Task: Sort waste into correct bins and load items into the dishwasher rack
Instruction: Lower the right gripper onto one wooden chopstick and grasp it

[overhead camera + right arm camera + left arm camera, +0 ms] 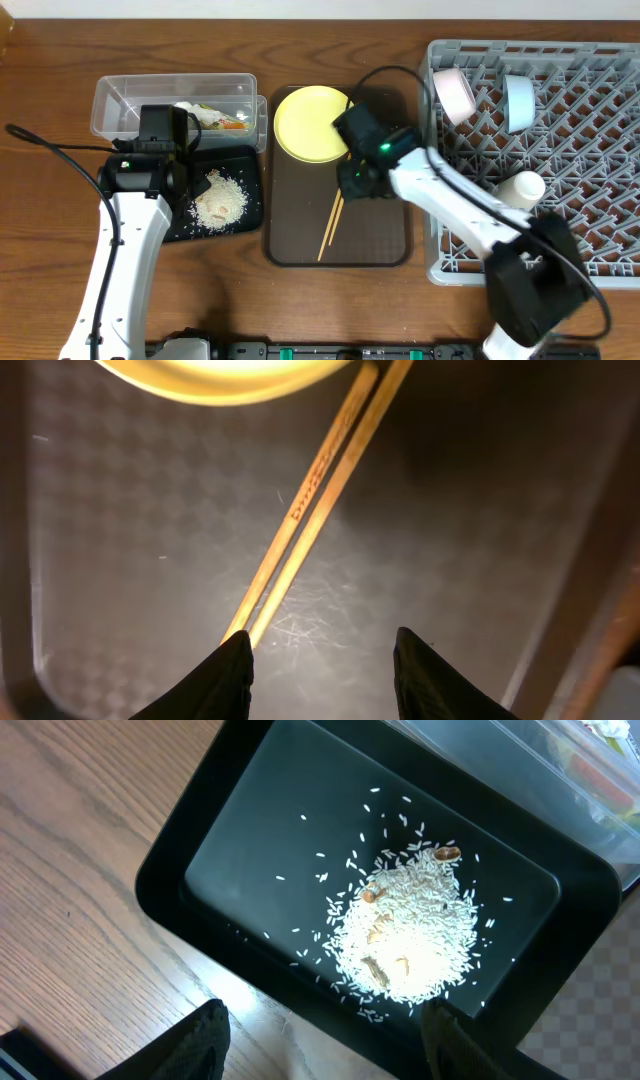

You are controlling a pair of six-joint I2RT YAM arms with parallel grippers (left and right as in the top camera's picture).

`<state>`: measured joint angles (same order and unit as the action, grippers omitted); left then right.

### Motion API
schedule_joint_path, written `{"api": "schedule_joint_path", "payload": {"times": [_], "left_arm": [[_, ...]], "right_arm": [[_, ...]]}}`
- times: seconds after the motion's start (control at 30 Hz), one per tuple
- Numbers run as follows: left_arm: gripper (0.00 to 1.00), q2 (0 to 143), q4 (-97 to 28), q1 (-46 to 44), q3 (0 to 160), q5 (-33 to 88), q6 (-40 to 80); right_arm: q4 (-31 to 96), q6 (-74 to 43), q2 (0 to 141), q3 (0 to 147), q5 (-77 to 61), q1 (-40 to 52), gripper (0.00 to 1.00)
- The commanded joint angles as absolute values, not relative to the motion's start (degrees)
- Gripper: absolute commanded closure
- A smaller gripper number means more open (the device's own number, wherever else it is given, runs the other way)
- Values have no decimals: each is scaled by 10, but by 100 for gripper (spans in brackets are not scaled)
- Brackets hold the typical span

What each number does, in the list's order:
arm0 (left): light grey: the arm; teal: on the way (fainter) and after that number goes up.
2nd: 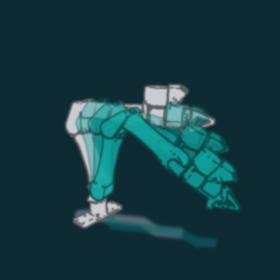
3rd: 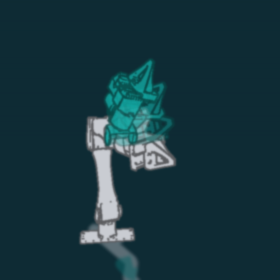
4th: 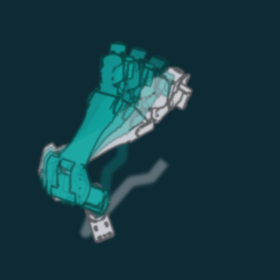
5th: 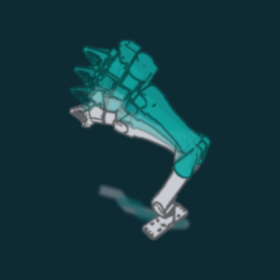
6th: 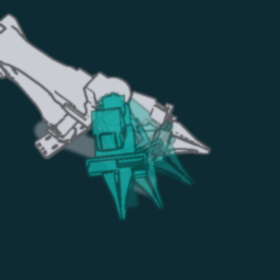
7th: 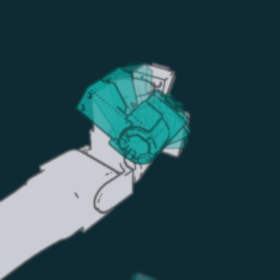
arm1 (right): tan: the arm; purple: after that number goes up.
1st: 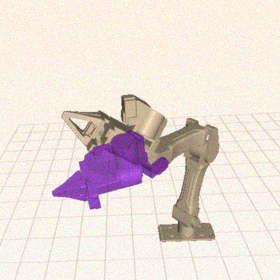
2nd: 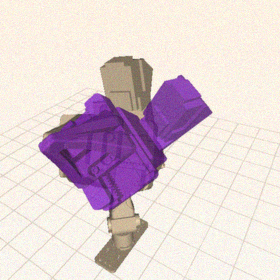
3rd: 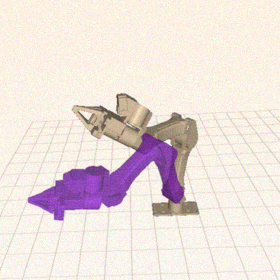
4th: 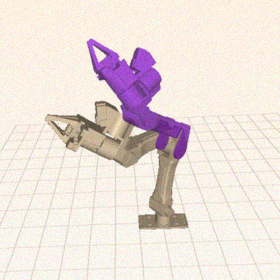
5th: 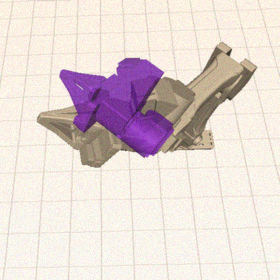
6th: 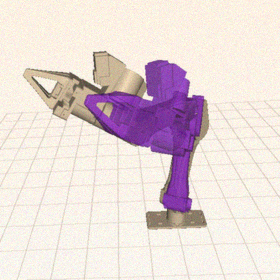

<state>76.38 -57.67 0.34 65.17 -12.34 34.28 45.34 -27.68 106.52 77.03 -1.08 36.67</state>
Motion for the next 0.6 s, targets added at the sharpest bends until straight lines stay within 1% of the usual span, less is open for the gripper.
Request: {"api": "schedule_joint_path", "payload": {"times": [0.0,0.23,0.57], "left_arm": [[36,755,-578,6,646,-124,337],[36,755,-578,6,646,-124,337],[36,755,-578,6,646,-124,337]], "right_arm": [[443,-339,1097,767,17,383,57],[428,-377,1145,767,17,391,59],[414,-377,1155,767,27,391,61]]}}
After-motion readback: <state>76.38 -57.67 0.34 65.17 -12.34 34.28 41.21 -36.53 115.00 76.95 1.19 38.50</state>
